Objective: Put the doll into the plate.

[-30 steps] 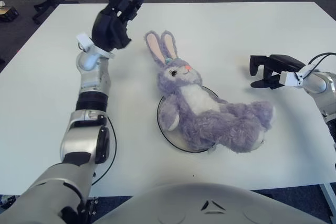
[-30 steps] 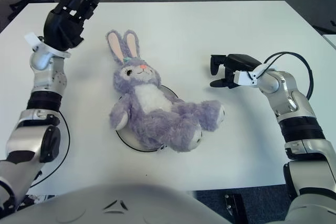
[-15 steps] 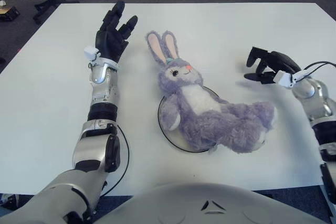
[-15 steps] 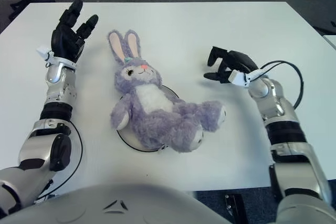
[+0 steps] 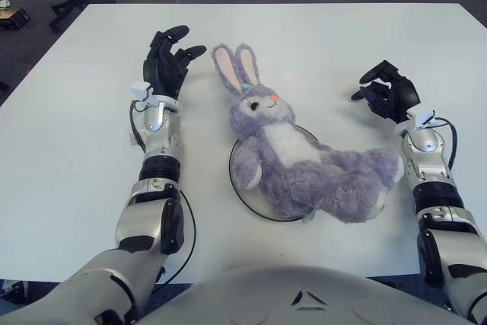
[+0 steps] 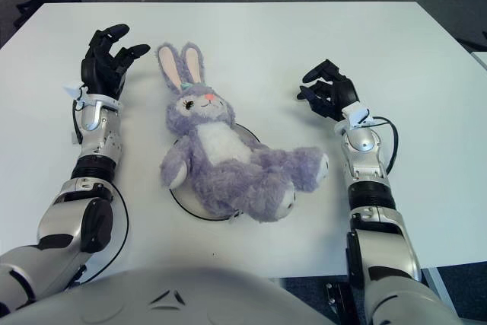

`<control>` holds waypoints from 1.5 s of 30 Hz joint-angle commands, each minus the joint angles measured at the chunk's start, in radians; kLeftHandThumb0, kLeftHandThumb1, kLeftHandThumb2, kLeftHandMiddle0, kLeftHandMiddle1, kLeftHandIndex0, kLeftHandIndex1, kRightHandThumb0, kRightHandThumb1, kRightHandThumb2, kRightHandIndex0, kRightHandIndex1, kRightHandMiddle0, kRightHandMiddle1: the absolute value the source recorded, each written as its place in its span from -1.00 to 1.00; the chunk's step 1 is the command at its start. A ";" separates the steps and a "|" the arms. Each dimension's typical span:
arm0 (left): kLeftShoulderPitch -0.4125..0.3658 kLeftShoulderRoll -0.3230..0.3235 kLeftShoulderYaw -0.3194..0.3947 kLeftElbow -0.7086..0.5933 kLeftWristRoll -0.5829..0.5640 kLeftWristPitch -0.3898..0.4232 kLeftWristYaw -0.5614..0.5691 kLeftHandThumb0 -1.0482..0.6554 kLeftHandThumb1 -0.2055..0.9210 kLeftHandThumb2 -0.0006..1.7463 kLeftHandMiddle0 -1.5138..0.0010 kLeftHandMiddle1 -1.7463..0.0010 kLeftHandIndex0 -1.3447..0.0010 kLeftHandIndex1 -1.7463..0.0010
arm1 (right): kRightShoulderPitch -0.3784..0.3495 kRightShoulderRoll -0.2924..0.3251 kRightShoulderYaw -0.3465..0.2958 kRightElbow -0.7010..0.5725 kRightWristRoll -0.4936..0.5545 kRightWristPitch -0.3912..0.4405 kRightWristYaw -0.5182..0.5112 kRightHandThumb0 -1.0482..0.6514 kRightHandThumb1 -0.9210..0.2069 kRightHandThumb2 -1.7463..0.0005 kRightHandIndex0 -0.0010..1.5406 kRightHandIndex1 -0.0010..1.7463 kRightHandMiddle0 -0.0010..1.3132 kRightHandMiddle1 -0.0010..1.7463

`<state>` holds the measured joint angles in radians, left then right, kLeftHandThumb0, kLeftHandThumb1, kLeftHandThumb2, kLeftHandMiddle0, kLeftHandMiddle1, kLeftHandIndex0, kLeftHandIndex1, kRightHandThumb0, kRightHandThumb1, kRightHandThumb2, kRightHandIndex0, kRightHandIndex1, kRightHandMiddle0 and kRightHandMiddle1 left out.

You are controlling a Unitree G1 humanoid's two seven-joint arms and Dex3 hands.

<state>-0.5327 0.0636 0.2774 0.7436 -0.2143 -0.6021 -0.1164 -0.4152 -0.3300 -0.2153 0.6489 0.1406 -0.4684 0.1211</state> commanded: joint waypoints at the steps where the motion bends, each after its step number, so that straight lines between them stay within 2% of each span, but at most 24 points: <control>1: 0.039 -0.020 -0.019 0.022 0.020 -0.006 0.008 -0.26 1.00 -0.16 0.18 -1.00 0.36 -1.00 | -0.021 0.031 -0.021 0.004 0.034 0.016 -0.001 -0.18 -1.00 0.65 0.08 0.20 -0.35 0.73; 6: 0.050 -0.025 -0.028 0.026 0.042 -0.002 0.027 -0.18 1.00 -0.15 0.17 -1.00 0.36 -1.00 | -0.024 0.067 -0.037 0.003 0.059 0.021 -0.003 -0.18 -1.00 0.62 0.08 0.23 -0.38 0.75; 12: 0.051 -0.025 -0.030 0.025 0.045 -0.002 0.031 -0.15 1.00 -0.15 0.16 -1.00 0.35 -1.00 | -0.025 0.073 -0.045 0.001 0.057 0.024 0.001 -0.18 -1.00 0.62 0.07 0.25 -0.39 0.76; 13: 0.060 -0.030 -0.036 0.025 0.045 -0.002 0.024 -0.15 1.00 -0.15 0.16 -1.00 0.35 -1.00 | -0.016 0.110 -0.045 0.019 0.055 -0.003 -0.021 -0.18 -1.00 0.62 0.07 0.26 -0.39 0.76; 14: 0.066 -0.033 -0.041 0.024 0.045 -0.001 0.018 -0.13 1.00 -0.18 0.06 -1.00 0.29 -1.00 | -0.010 0.138 -0.045 0.033 0.054 -0.023 -0.038 -0.18 -1.00 0.60 0.07 0.26 -0.42 0.79; 16: 0.073 -0.036 -0.046 0.025 0.045 0.000 0.011 -0.11 1.00 -0.22 -0.04 -1.00 0.23 -1.00 | -0.004 0.171 -0.046 0.053 0.052 -0.051 -0.054 -0.18 -1.00 0.58 0.07 0.27 -0.45 0.81; 20: 0.080 -0.032 -0.050 0.030 0.042 0.001 0.002 -0.10 1.00 -0.27 -0.14 -1.00 0.16 -1.00 | -0.004 0.184 -0.049 0.081 0.044 -0.079 -0.058 -0.18 -1.00 0.55 0.05 0.32 -0.48 0.84; 25: 0.082 -0.031 -0.053 0.029 0.040 0.002 0.001 -0.10 1.00 -0.28 -0.16 -1.00 0.15 -1.00 | -0.009 0.186 -0.052 0.096 0.042 -0.093 -0.057 -0.18 -1.00 0.55 0.04 0.35 -0.49 0.85; 26: 0.097 -0.031 -0.057 0.028 0.043 0.005 -0.003 -0.10 1.00 -0.29 -0.17 -1.00 0.14 -1.00 | -0.001 0.183 -0.041 0.093 0.009 -0.090 -0.088 -0.18 -1.00 0.55 0.03 0.35 -0.50 0.85; 27: 0.109 -0.030 -0.060 0.026 0.047 0.008 -0.005 -0.10 1.00 -0.29 -0.16 -1.00 0.14 -1.00 | 0.007 0.180 -0.033 0.089 -0.018 -0.086 -0.113 -0.18 -1.00 0.53 0.02 0.43 -0.51 0.86; 29: 0.121 -0.030 -0.064 0.026 0.050 0.012 -0.006 -0.11 1.00 -0.32 -0.16 -1.00 0.14 -1.00 | 0.014 0.177 -0.024 0.087 -0.047 -0.082 -0.141 -0.18 -0.99 0.48 -0.07 0.74 -0.57 0.92; 32: 0.122 -0.029 -0.067 0.024 0.052 0.016 0.001 -0.10 1.00 -0.34 -0.15 -1.00 0.15 -1.00 | 0.025 0.176 -0.023 0.083 -0.058 -0.084 -0.156 -0.18 -0.91 0.37 -0.08 0.91 -0.59 0.97; 40: 0.122 -0.028 -0.068 0.019 0.054 0.023 0.006 -0.10 1.00 -0.35 -0.14 -1.00 0.16 -1.00 | 0.032 0.174 -0.015 0.077 -0.061 -0.082 -0.171 -0.19 -0.82 0.26 -0.07 0.99 -0.59 1.00; 45: 0.133 -0.031 -0.074 -0.011 0.064 0.034 0.019 -0.09 1.00 -0.39 -0.11 -1.00 0.17 -1.00 | 0.070 0.182 -0.005 0.008 -0.052 0.003 -0.176 -0.20 -0.68 0.14 -0.01 1.00 -0.52 1.00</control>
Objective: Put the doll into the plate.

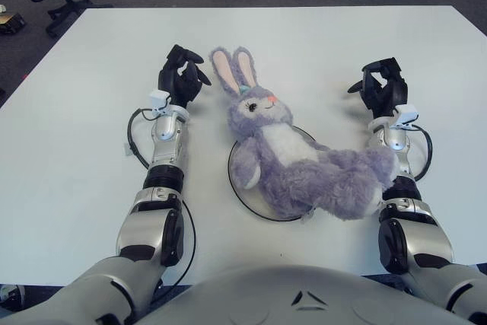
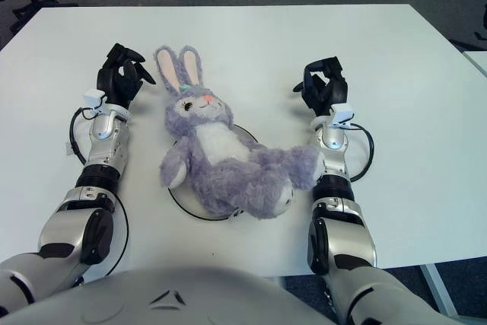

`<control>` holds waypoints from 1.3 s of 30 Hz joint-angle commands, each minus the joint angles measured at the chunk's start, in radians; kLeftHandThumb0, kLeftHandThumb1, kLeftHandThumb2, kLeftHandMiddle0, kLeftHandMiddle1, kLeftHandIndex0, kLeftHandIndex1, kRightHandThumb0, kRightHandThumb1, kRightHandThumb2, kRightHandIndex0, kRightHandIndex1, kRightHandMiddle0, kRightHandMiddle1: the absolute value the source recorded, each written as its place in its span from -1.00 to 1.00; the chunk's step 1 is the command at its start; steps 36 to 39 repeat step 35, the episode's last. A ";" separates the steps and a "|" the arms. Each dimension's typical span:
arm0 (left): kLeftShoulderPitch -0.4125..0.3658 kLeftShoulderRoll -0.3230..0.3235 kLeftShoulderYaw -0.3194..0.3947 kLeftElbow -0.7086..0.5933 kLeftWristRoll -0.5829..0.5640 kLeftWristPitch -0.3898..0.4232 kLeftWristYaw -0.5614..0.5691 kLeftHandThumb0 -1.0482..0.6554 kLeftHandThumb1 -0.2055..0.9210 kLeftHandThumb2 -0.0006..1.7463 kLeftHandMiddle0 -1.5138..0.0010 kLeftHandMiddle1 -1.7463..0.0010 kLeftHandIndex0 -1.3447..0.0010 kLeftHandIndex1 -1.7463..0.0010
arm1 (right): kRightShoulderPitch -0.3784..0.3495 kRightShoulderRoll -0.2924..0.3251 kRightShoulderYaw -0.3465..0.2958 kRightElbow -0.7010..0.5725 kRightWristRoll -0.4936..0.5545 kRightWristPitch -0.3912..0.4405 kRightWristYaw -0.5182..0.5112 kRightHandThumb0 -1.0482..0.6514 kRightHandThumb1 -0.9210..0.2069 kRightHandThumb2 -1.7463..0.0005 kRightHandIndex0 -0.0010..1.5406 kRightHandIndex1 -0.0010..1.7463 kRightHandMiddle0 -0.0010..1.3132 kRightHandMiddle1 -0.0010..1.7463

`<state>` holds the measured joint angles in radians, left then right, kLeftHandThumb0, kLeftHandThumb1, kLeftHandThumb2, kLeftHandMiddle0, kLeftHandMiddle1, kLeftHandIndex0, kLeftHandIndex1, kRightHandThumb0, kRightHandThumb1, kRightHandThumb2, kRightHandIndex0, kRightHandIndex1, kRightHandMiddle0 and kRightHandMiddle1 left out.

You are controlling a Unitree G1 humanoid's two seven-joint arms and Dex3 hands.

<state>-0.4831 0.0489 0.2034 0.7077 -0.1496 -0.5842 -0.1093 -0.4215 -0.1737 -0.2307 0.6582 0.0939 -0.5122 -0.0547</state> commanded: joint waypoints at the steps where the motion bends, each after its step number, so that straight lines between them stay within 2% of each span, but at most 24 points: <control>1: 0.085 -0.017 0.000 0.020 0.000 0.019 0.012 -0.09 1.00 -0.40 -0.11 -1.00 0.17 -1.00 | 0.079 0.028 0.011 -0.010 0.000 0.058 0.004 -0.20 -0.66 0.12 -0.01 1.00 -0.51 1.00; 8: 0.100 -0.011 -0.006 -0.007 0.005 0.042 0.008 -0.08 1.00 -0.42 -0.10 -1.00 0.18 -1.00 | 0.099 0.043 0.006 -0.063 0.030 0.109 0.027 -0.22 -0.54 0.02 0.00 1.00 -0.45 1.00; 15: 0.112 0.006 -0.020 -0.058 -0.022 0.150 -0.048 -0.08 1.00 -0.42 -0.12 -1.00 0.18 -1.00 | 0.105 0.045 0.005 -0.081 0.022 0.112 0.028 -0.23 -0.46 -0.05 0.05 1.00 -0.40 1.00; 20: 0.120 0.005 -0.018 -0.082 -0.023 0.177 -0.054 -0.08 1.00 -0.42 -0.13 -1.00 0.17 -1.00 | 0.106 0.046 0.004 -0.083 0.021 0.113 0.028 -0.23 -0.44 -0.07 0.06 1.00 -0.39 1.00; 22: 0.124 0.013 -0.025 -0.117 -0.036 0.290 -0.066 -0.08 1.00 -0.43 -0.14 -1.00 0.16 -1.00 | 0.102 0.042 0.003 -0.079 0.020 0.109 0.029 -0.23 -0.44 -0.07 0.06 1.00 -0.39 1.00; 25: 0.131 0.018 -0.030 -0.149 -0.041 0.372 -0.066 -0.08 1.00 -0.44 -0.14 -1.00 0.16 -1.00 | 0.098 0.039 0.002 -0.071 0.018 0.104 0.029 -0.23 -0.44 -0.07 0.07 1.00 -0.39 1.00; 33: 0.145 0.020 -0.034 -0.195 -0.043 0.429 -0.061 -0.08 1.00 -0.47 -0.14 -1.00 0.15 -1.00 | 0.097 0.039 0.000 -0.067 0.017 0.101 0.031 -0.23 -0.45 -0.06 0.08 1.00 -0.40 1.00; 35: 0.140 0.028 -0.041 -0.211 -0.033 0.480 -0.049 -0.08 1.00 -0.48 -0.14 -1.00 0.15 -1.00 | 0.092 0.028 0.006 -0.060 0.006 0.109 0.033 -0.23 -0.46 -0.05 0.08 1.00 -0.41 1.00; 39: 0.140 0.028 -0.041 -0.211 -0.033 0.480 -0.049 -0.08 1.00 -0.48 -0.14 -1.00 0.15 -1.00 | 0.092 0.028 0.006 -0.060 0.006 0.109 0.033 -0.23 -0.46 -0.05 0.08 1.00 -0.41 1.00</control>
